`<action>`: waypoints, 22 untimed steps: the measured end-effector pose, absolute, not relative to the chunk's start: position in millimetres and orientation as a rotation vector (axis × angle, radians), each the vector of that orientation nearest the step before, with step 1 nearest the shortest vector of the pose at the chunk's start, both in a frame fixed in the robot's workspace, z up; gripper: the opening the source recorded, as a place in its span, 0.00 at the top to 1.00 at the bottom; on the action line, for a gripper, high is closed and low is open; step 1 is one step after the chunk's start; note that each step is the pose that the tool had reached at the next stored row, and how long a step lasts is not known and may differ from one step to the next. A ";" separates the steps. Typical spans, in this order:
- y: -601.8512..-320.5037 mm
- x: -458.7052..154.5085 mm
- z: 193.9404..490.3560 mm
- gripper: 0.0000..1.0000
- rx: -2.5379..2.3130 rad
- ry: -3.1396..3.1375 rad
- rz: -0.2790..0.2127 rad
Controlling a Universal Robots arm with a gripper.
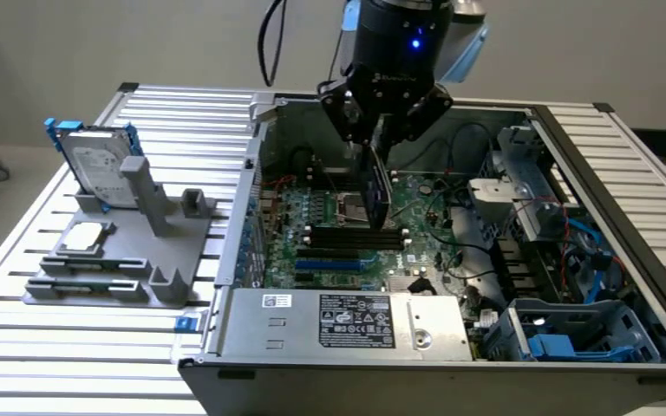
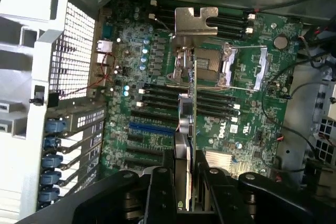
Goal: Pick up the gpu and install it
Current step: 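Insert the gpu into the slot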
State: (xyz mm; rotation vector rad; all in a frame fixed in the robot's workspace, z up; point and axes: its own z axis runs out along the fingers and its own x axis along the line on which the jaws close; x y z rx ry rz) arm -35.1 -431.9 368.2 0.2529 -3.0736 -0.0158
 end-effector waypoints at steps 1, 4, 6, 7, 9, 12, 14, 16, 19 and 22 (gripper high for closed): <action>-431.9 -35.1 366.9 0.74 0.281 -3.071 -0.015; -431.9 -35.1 363.6 0.74 0.364 -3.064 -0.012; -431.9 -35.1 362.0 0.74 0.420 -3.059 -0.011; -431.9 -35.1 361.2 0.74 0.447 -3.056 -0.011; -431.9 -35.1 360.0 0.74 0.499 -3.051 -0.012; -431.9 -35.1 358.5 0.74 0.575 -3.044 -0.015; -431.9 -35.1 357.4 0.74 0.625 -3.038 -0.017; -431.9 -35.1 356.3 0.74 0.677 -3.031 -0.020; -431.9 -35.1 354.8 0.74 0.752 -3.020 -0.023; -431.9 -35.1 353.2 0.74 0.827 -3.006 -0.027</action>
